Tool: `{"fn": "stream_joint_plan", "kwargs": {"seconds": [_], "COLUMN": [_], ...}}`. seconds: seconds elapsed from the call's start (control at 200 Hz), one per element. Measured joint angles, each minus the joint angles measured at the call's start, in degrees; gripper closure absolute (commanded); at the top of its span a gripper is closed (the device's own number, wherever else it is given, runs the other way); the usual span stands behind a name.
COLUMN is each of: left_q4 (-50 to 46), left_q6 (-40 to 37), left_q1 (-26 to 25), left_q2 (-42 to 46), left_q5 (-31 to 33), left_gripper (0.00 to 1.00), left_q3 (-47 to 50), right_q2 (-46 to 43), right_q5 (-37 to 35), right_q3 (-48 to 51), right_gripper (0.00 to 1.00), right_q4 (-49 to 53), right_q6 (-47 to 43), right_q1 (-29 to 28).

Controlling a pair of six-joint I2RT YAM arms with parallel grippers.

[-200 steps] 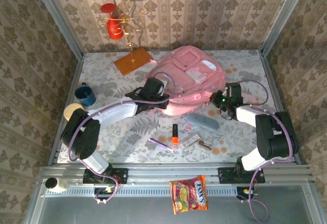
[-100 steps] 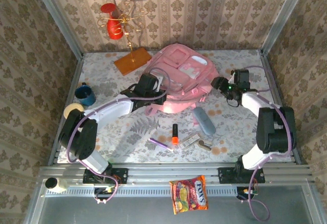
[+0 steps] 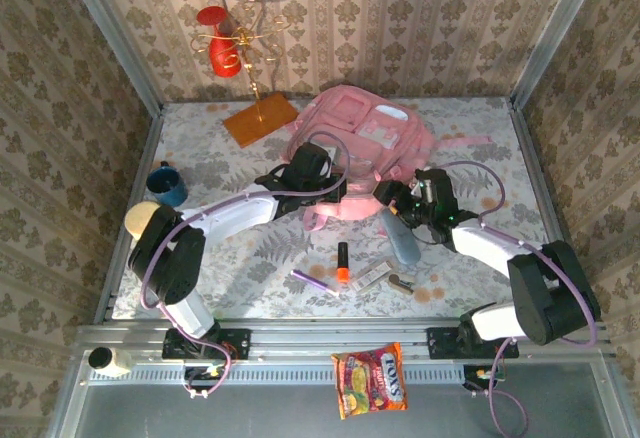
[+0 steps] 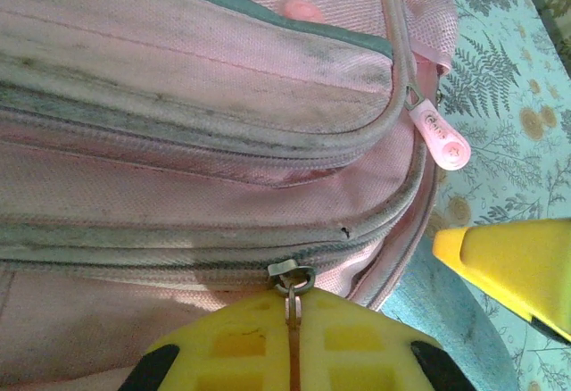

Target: Pack the student bag

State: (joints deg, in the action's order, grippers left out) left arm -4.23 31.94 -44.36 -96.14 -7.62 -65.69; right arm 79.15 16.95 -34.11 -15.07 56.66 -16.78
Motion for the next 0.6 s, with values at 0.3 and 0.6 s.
{"fn": "stream_joint_plan", "kwargs": {"seconds": [0.3, 0.6], "left_q4": [0.0, -0.3], "left_q6": [-0.1, -4.8], "left_q1": [-0.4, 0.5], "left_q2": [0.0, 0.8], "left_q5": [0.1, -0.2], "left_gripper": [1.0, 1.0], "left_q3": [0.0, 1.6], "right_q2": [7.8, 8.1], "right_q5": [-4.0, -2.7], "right_q3": [-0.4, 0.0], "right_gripper": [0.49, 1.0], "right_q4": [-6.6, -8.8], "right_q6": [3.8, 3.4], "right_q1": [0.5, 5.6]}}
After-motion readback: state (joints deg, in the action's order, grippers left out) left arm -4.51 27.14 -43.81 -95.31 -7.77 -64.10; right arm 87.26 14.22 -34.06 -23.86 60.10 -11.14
